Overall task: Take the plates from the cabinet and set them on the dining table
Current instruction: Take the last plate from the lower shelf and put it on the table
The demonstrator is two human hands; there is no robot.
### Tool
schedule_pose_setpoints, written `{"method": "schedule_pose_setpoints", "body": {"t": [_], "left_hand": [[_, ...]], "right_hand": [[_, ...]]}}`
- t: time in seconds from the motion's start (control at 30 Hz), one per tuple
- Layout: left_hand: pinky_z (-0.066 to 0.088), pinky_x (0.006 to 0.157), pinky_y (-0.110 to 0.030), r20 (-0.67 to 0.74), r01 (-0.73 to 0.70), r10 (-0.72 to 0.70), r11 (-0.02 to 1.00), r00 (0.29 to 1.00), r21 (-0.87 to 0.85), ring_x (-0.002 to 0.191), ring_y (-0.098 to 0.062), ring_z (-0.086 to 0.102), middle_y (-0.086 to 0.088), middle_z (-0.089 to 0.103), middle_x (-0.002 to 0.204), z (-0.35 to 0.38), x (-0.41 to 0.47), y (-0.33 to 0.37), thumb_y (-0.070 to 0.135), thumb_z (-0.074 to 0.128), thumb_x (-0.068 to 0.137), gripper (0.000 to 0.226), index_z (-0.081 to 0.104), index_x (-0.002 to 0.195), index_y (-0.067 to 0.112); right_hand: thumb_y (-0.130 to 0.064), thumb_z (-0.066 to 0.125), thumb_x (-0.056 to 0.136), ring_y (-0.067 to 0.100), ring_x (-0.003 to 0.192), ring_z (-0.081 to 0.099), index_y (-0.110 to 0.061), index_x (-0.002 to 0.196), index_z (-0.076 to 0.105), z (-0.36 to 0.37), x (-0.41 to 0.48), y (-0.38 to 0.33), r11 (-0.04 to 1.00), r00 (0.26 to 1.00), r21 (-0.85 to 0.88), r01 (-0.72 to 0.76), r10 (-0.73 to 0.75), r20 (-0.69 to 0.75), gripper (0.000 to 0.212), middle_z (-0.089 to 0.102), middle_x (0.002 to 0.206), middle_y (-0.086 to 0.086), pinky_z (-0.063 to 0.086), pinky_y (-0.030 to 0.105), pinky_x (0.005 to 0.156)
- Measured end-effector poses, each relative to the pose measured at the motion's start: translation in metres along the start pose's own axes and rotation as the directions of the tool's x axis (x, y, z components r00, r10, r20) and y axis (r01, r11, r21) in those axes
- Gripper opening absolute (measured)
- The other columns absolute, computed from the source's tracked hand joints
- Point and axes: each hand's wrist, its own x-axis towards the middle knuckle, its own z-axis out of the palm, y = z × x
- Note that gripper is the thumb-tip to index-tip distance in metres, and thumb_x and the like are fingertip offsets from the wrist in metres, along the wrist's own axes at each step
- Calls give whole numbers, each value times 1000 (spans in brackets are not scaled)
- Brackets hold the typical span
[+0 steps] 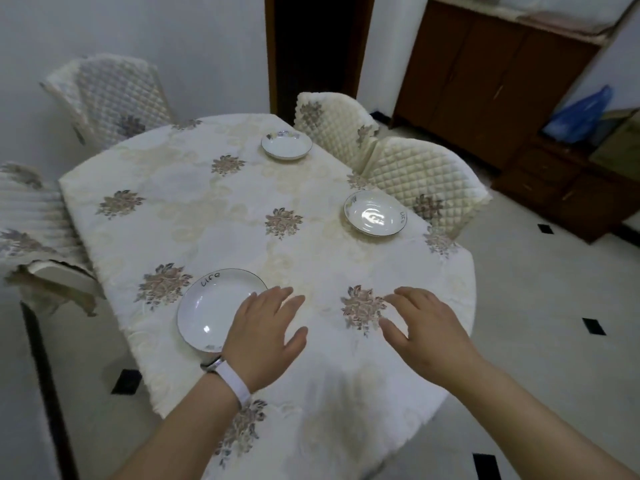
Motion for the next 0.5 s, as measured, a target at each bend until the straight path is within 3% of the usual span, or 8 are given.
{"method": "schedule_pose_setpoints", "body": {"t": [0.23, 0.5], "left_hand": [[46, 96, -50, -15, -142, 141, 989, 990, -46, 116, -30, 59, -7, 64, 125, 15, 24, 100, 38, 53, 86, 43, 67, 119, 14], [48, 92, -53, 28, -287, 286, 958, 958, 18, 110, -35, 61, -12, 65, 122, 61, 86, 245, 42, 49, 84, 48, 68, 118, 14]], "right_hand": [[-53, 40, 96, 16, 135, 34, -27, 138, 49, -29, -44, 73, 998, 998, 21, -62, 62, -24, 50, 44, 146, -6, 28, 35, 106], [-51, 39, 92, 22, 126, 44, -23, 130, 55, -77, -116, 208, 982, 973, 28, -187, 189, -136, 50, 54, 135, -1, 34, 39, 101]]}}
